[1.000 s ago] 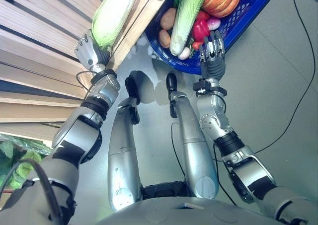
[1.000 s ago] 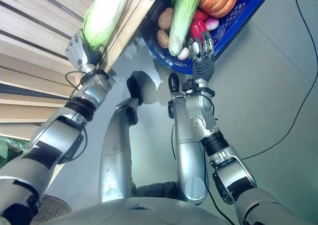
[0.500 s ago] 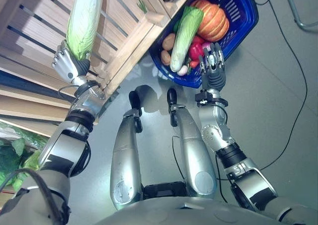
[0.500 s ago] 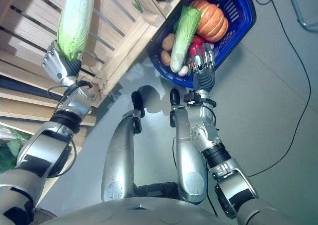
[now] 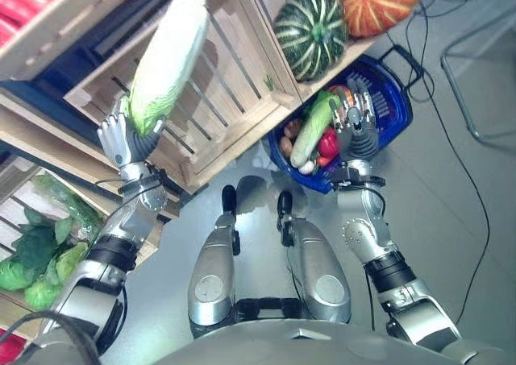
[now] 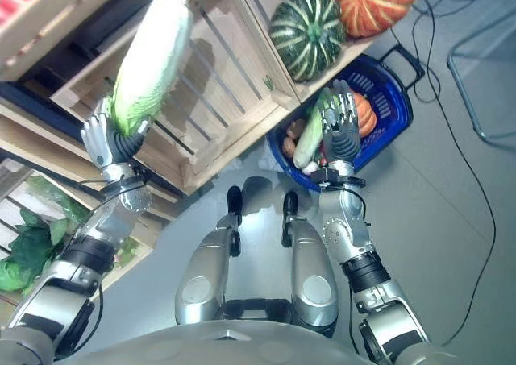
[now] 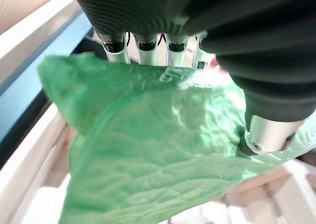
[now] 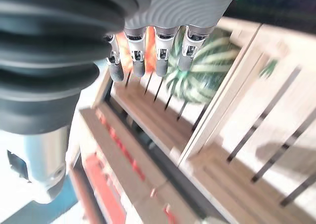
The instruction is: Pick up fruits and vegetables into the basket
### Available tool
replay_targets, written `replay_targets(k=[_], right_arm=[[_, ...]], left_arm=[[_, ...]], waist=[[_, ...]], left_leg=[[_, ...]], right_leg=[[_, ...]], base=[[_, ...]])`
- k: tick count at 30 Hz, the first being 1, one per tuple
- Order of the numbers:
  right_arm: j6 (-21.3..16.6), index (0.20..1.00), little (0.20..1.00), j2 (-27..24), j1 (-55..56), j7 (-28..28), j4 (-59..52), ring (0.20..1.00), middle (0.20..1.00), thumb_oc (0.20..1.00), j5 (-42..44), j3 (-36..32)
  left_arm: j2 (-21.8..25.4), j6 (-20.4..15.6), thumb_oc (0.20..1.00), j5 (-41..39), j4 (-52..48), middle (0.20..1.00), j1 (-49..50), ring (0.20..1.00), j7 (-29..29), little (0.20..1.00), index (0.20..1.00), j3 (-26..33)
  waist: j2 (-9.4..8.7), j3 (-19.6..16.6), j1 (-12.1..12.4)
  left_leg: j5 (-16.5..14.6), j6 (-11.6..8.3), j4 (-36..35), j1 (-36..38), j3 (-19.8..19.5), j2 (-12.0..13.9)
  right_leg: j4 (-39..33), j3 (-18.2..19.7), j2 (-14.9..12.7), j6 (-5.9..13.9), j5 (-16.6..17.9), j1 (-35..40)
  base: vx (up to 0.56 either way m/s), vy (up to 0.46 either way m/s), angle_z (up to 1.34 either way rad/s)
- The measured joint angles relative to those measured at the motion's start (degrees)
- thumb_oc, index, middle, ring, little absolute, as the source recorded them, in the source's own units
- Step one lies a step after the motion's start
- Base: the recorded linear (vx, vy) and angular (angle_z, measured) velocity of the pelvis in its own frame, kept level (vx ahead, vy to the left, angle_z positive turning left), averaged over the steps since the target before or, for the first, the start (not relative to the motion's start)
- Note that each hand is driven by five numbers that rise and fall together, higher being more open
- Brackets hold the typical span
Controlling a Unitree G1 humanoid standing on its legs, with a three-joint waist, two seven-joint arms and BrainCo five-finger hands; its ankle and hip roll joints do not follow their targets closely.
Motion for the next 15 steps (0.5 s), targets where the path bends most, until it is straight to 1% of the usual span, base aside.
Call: replay_targets(k=[2, 4, 5, 6, 7, 10, 11, 13, 15], right_arm=[[0.7, 1.0, 1.0, -0.9, -0.2, 0.0, -0.6, 1.0, 1.0, 1.0, -3.5, -1.0], [1.6, 1.0, 1.0, -2.3, -0.2, 0.1, -0.7, 1.0, 1.0, 1.0, -7.0, -0.9], [2.2, 1.0, 1.0, -2.6, -0.2, 0.3, -0.7, 1.0, 1.0, 1.0, -7.8, -1.0], [2.7, 1.0, 1.0, -2.9, -0.3, 0.8, -0.7, 1.0, 1.0, 1.0, -8.4, -1.0], [3.3, 1.0, 1.0, -3.2, -0.3, 1.6, -0.6, 1.0, 1.0, 1.0, -8.4, -1.0], [4.9, 1.0, 1.0, -3.7, -0.3, 3.3, -0.5, 1.0, 1.0, 1.0, -8.3, -0.9], [5.2, 1.0, 1.0, -3.8, -0.4, 3.8, -0.3, 1.0, 1.0, 1.0, -8.2, -0.9], [5.6, 1.0, 1.0, -3.7, -0.3, 5.1, 0.9, 1.0, 1.0, 1.0, -8.1, -0.9], [5.9, 1.0, 1.0, -3.7, -0.3, 5.4, 1.6, 1.0, 1.0, 1.0, -8.0, -0.9]], left_arm=[[-0.4, -2.2, 0.2, 0.6, -2.5, 0.2, 2.0, 0.2, -4.4, 0.2, 0.2, -0.1], [-0.9, -4.7, 0.2, 0.5, -4.8, 0.2, 4.0, 0.2, -9.3, 0.2, 0.2, -0.2], [-1.0, -6.0, 0.2, 0.5, -5.0, 0.2, 4.5, 0.2, -11.2, 0.2, 0.2, -0.3], [-0.9, -6.3, 0.2, 0.4, -5.9, 0.2, 4.8, 0.2, -12.9, 0.2, 0.2, -0.9], [-1.0, -7.3, 0.2, 0.3, -6.7, 0.2, 4.8, 0.2, -15.3, 0.2, 0.2, -1.6], [-1.1, -9.2, 0.2, -0.8, -9.1, 0.2, 5.8, 0.2, -20.2, 0.2, 0.2, -3.2], [-1.1, -10.1, 0.2, -1.3, -9.6, 0.2, 5.9, 0.2, -21.9, 0.2, 0.2, -4.1], [-1.3, -10.7, 0.2, -2.2, -10.6, 0.2, 6.3, 0.2, -25.0, 0.2, 0.2, -6.2], [-1.3, -11.1, 0.2, -3.1, -10.9, 0.2, 6.3, 0.2, -26.3, 0.2, 0.2, -7.3]], waist=[[1.76, -2.3, 0.1], [2.94, -5.6, 1.2], [3.11, -7.2, 1.4], [3.27, -8.3, 1.3], [3.16, -9.0, 1.3], [3.09, -11.6, 1.5], [3.07, -12.0, 1.5], [2.98, -13.1, 1.3], [2.87, -13.9, 1.3]], left_leg=[[0.5, 0.24, -1.9, 2.2, -0.8, 0.0], [0.5, 0.25, -3.6, 4.4, -1.0, 0.0], [0.5, 0.25, -4.2, 5.1, -1.1, 0.1], [0.5, 0.25, -4.6, 6.0, -1.7, 0.1], [0.5, 0.25, -4.9, 7.2, -2.1, 0.1], [0.5, 0.25, -6.0, 8.4, -2.1, 0.2], [0.5, 0.25, -6.5, 9.3, -2.1, 0.2], [0.2, 0.57, -6.8, 10.0, -2.0, 0.1], [0.2, 0.6, -7.0, 10.1, -1.7, 0.0]], right_leg=[[-2.4, -1.0, 0.1, 0.4, 0.3, 3.0], [-5.1, -1.1, 0.3, 0.85, 0.7, 5.8], [-6.2, -1.2, 0.4, 0.95, 0.9, 6.8], [-7.7, -1.8, 0.5, 1.08, 1.3, 8.5], [-9.5, -2.3, 0.5, 1.22, 1.6, 10.4], [-12.9, -2.5, 0.9, 1.44, 2.8, 12.9], [-14.4, -2.4, 1.0, 1.57, 3.4, 14.1], [-16.8, -2.3, 1.1, 2.06, 4.2, 15.8], [-17.8, -2.2, 1.1, 1.91, 5.0, 16.2]], base=[[0.05, 0.0, 0.21], [0.05, 0.002, 0.07], [0.04, 0.002, 0.12], [0.03, 0.004, 0.22], [0.03, 0.007, 0.23], [0.01, 0.01, 0.08], [0.0, 0.0, 0.0], [0.03, 0.025, -0.03], [0.0, 0.024, -0.07]])
